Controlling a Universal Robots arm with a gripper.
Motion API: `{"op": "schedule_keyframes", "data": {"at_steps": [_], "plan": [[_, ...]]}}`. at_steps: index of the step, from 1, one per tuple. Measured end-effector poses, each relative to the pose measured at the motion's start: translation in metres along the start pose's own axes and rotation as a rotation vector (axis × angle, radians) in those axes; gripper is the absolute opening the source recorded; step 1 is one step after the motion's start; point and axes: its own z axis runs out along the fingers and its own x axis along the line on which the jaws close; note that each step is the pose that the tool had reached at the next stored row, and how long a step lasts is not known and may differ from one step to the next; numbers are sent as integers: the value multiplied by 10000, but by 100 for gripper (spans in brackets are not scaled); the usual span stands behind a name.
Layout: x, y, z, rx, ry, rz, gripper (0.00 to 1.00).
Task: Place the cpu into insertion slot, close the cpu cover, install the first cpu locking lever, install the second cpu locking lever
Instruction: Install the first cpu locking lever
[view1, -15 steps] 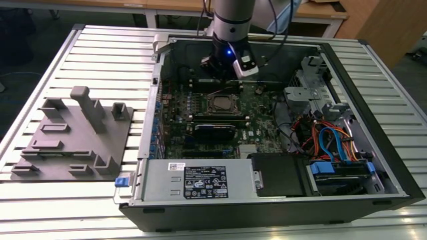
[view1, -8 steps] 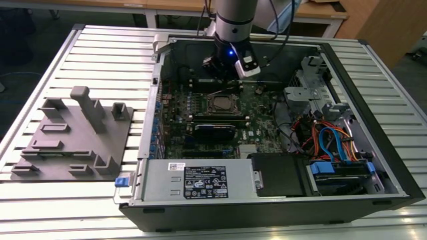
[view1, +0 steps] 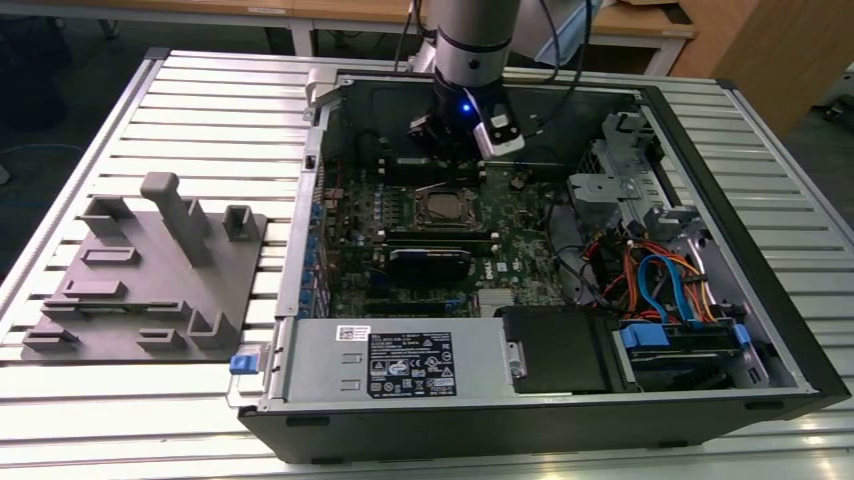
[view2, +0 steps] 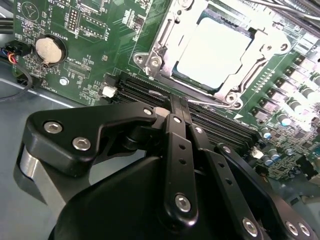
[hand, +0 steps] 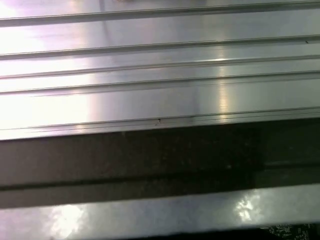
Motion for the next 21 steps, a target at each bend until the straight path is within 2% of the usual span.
{"op": "schedule_keyframes", "data": {"at_steps": [11, 21], "plan": [[-50, 3, 70, 1, 0, 0, 10], [-66, -1, 134, 1, 0, 0, 10]]}}
